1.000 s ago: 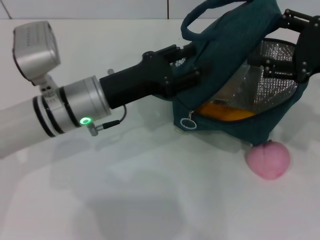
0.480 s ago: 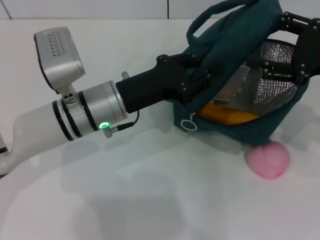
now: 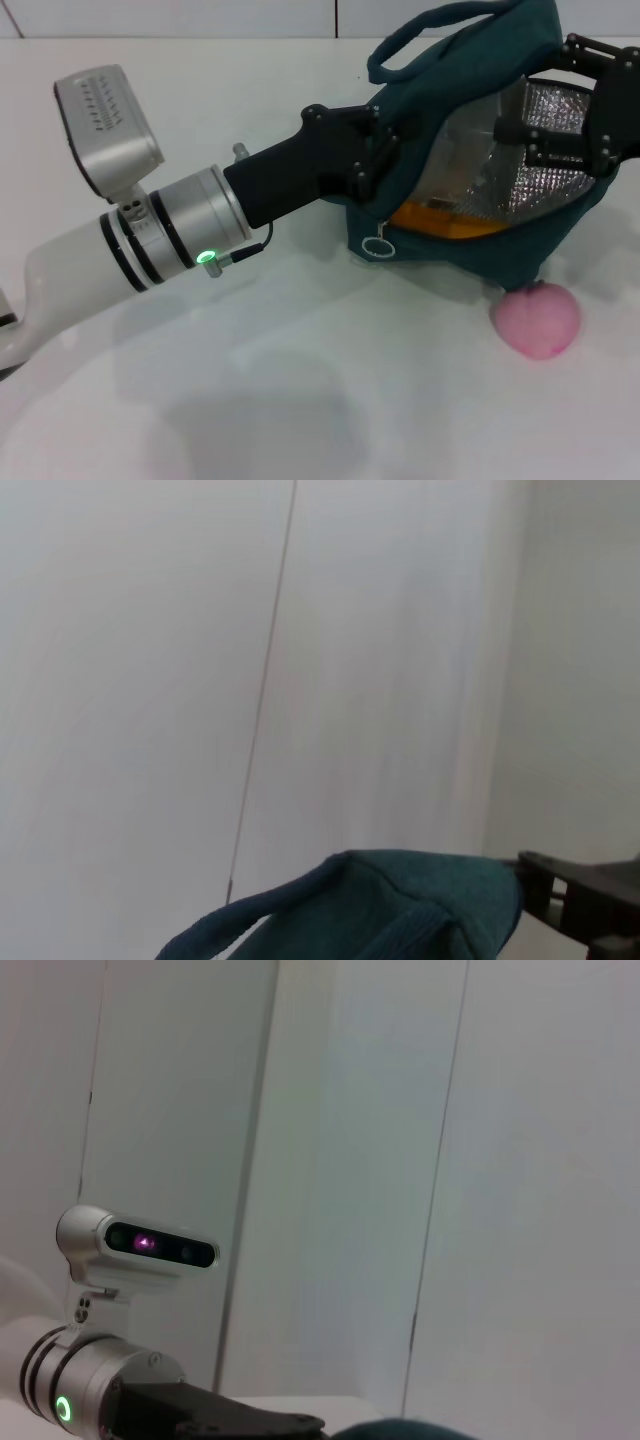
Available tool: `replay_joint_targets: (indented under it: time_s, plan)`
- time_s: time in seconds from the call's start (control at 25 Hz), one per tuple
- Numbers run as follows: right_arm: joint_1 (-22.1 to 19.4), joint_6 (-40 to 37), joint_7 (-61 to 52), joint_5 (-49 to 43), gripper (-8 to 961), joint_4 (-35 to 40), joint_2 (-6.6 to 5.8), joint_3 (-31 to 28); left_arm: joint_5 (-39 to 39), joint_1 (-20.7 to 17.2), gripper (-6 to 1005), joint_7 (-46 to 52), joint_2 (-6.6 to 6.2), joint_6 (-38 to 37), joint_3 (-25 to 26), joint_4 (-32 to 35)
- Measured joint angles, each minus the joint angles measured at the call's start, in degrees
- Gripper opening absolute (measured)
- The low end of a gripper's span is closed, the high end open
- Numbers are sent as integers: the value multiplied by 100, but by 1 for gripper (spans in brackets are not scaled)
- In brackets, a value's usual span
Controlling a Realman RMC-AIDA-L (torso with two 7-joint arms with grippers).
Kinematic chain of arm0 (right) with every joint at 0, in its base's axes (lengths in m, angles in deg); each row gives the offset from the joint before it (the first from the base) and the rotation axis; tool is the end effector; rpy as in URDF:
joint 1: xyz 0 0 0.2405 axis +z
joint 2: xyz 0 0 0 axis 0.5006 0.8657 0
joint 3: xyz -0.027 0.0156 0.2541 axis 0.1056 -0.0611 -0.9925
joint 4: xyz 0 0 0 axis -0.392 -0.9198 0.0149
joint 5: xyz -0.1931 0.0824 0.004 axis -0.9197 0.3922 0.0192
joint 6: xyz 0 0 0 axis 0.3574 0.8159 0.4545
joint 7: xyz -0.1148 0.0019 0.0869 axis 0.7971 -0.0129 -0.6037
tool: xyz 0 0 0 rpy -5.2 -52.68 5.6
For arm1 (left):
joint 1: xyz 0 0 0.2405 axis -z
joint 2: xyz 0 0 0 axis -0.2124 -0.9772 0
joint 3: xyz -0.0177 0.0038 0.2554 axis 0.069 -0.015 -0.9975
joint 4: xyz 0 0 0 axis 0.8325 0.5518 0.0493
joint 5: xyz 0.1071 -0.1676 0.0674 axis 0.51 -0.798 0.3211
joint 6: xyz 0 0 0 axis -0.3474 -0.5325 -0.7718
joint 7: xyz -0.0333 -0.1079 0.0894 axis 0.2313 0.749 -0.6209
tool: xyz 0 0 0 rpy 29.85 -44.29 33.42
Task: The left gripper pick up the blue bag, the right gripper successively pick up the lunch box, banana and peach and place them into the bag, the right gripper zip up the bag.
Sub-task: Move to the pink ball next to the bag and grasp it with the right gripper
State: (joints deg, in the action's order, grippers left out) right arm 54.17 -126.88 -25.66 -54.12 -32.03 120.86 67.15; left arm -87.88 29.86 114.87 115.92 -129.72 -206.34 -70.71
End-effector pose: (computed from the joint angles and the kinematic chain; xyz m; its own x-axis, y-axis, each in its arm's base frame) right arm 0.2143 0.3467 0.0557 0.7996 0.1722 -0.5753 -0.1209 -0.8922 -0.4352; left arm -0.1906 0.3341 -0.0816 0.5724 0.0967 0.8142 0.4191 -0.8880 -0.1892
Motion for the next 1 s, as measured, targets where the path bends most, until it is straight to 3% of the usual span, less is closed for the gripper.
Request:
replay_joint_targets:
  time_s: [0.16, 0.44, 1.0]
  plan:
    - [70, -53, -307, -23, 792, -88, -118, 27, -67, -77, 45, -13, -8, -153, 0, 21]
    - [96, -278, -775, -118, 791, -110, -371, -10, -477, -341, 45, 26, -61, -595, 0, -99]
    - [84, -1053, -1078, -215, 789, -436, -478, -819, -1369, -781, 45, 938, -82, -686, -1, -595]
